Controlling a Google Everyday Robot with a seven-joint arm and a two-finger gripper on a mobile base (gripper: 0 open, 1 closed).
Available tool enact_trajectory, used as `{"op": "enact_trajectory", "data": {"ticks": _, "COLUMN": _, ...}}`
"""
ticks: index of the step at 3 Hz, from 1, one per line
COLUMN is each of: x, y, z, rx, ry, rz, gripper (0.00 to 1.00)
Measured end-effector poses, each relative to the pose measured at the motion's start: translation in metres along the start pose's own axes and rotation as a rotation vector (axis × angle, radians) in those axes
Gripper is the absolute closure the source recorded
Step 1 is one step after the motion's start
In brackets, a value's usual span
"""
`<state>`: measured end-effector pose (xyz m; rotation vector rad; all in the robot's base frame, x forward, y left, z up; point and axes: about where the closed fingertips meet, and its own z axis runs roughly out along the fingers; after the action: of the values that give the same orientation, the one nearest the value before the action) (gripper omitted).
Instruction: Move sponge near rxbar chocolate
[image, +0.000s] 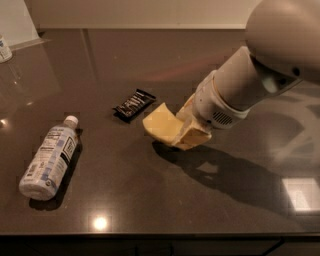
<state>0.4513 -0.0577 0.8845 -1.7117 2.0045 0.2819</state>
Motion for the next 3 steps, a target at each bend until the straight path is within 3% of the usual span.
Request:
{"op": "enact_trajectory", "data": {"ticks": 1, "x": -0.023, "y": -0.036, "z": -0.003, "rx": 0.025, "ry": -0.020, "rz": 0.009, "gripper": 1.00}}
{"op": "enact_trajectory", "data": {"ticks": 3, "x": -0.053, "y": -0.078, "z": 0.020, "rx": 0.026, "ry": -0.069, "rz": 0.000, "gripper": 1.00}}
